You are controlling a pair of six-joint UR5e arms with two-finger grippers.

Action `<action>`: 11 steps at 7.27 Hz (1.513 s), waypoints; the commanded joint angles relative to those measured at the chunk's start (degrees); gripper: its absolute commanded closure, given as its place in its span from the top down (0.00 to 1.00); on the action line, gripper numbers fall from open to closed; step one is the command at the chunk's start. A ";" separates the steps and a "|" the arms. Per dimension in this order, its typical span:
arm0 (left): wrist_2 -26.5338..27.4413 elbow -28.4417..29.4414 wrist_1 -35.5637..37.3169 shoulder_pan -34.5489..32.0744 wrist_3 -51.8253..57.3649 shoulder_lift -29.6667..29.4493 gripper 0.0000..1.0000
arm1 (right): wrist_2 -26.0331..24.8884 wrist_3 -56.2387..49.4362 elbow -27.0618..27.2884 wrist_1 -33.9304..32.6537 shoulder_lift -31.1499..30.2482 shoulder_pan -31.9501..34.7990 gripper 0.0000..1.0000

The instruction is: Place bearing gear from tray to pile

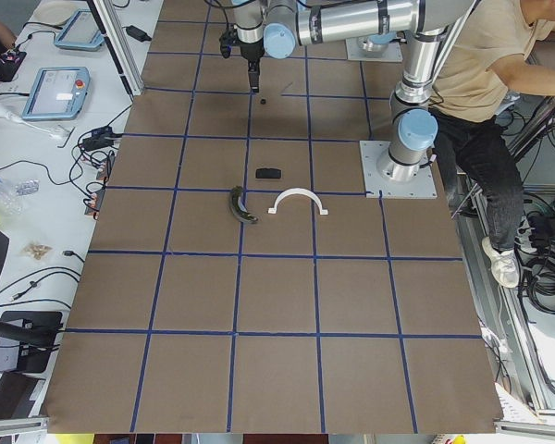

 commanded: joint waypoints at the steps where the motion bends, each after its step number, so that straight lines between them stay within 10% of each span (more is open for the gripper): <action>1: 0.27 -2.61 7.83 -4.24 -2.86 -5.69 1.00 | -0.20 -17.38 0.07 4.82 -3.35 -13.07 1.00; 4: 0.45 -2.62 16.18 -10.04 -10.33 -14.66 1.00 | -1.77 -41.39 0.33 1.62 -1.80 -38.45 1.00; 11: 0.19 -4.54 22.70 -13.58 -11.49 -17.23 1.00 | -0.38 -48.73 -0.11 -21.86 18.42 -42.31 0.88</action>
